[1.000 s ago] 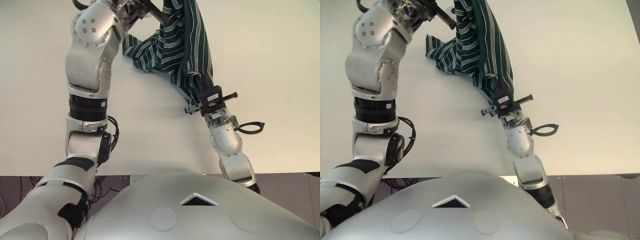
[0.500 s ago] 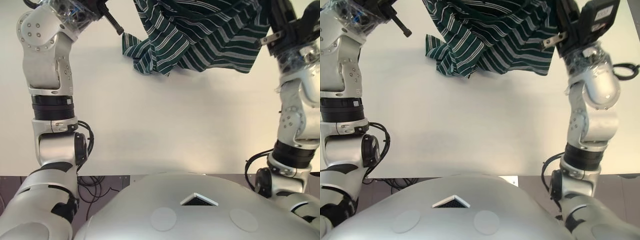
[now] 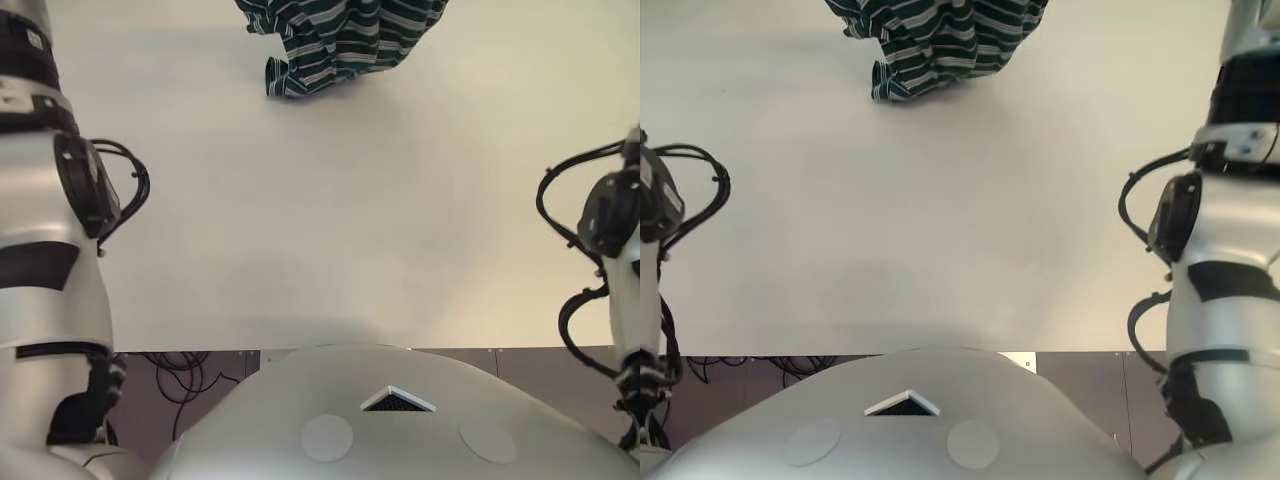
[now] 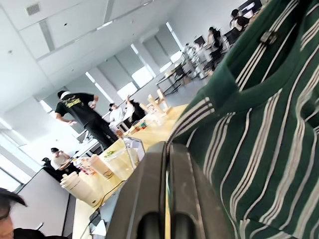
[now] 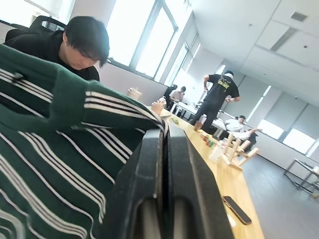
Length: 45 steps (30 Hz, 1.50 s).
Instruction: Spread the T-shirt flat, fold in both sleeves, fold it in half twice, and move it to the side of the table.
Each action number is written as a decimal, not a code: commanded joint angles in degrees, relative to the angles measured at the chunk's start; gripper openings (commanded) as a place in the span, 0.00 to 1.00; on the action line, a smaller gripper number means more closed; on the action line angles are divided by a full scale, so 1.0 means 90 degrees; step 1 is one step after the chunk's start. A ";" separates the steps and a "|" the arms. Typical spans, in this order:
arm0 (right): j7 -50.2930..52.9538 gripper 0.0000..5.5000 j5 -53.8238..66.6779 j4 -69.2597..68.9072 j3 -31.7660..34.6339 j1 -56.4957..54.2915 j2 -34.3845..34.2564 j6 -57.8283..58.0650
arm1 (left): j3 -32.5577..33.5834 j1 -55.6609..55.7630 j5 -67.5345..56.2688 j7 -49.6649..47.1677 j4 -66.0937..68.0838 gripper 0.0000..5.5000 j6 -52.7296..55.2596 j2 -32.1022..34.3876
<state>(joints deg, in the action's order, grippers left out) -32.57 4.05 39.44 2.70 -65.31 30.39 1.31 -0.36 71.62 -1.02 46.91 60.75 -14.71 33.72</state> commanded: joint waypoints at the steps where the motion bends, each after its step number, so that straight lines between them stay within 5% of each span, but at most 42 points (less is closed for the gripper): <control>1: 0.0198 0.00 -0.0523 0.1550 -0.0180 -0.1225 0.0230 -0.0819 | -0.0151 0.0878 0.0517 -0.0619 0.0905 0.00 -0.0146 0.0069; 16: 0.1514 0.00 -0.1733 0.3675 -0.0484 -0.2731 0.0487 -0.2037 | -0.0430 0.2038 0.1754 -0.2745 0.1791 0.00 0.0153 0.0187; 19: 0.1240 0.00 -0.1781 0.3580 -0.0518 -0.2588 0.0624 -0.2290 | -0.0309 0.1942 0.1661 -0.2304 0.1733 0.00 -0.0066 0.0341; 24: -0.0219 0.00 -0.1427 0.2727 -0.0421 -0.1795 0.1087 -0.2918 | -0.0061 0.1481 0.1167 -0.0107 0.1396 0.00 -0.0772 0.0817; 28: -0.1589 0.00 -0.0676 0.0756 -0.0246 -0.0403 0.1498 -0.2721 | 0.0238 0.0731 0.0216 0.2619 0.0704 0.00 -0.0864 0.1090; 32: -0.2787 0.00 0.0425 -0.2242 -0.0009 0.1498 0.2029 -0.1440 | 0.0259 -0.0690 -0.1291 0.4831 -0.1571 0.00 0.0693 0.1468; 38: -0.4355 0.00 0.2310 -0.6597 0.0910 0.5421 0.3357 0.0874 | -0.0372 -0.4547 -0.4241 0.5064 -0.7083 0.00 0.2942 0.3442; 45: -0.4460 0.00 0.0752 -0.8177 0.0248 0.8984 0.3417 0.0542 | -0.1136 -0.7762 -0.2243 0.4670 -0.8976 0.00 0.1992 0.3399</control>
<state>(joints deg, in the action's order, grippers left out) -73.00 15.78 -29.18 7.58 6.81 59.12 6.93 -7.09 10.44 -28.02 91.11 -14.57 5.99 62.11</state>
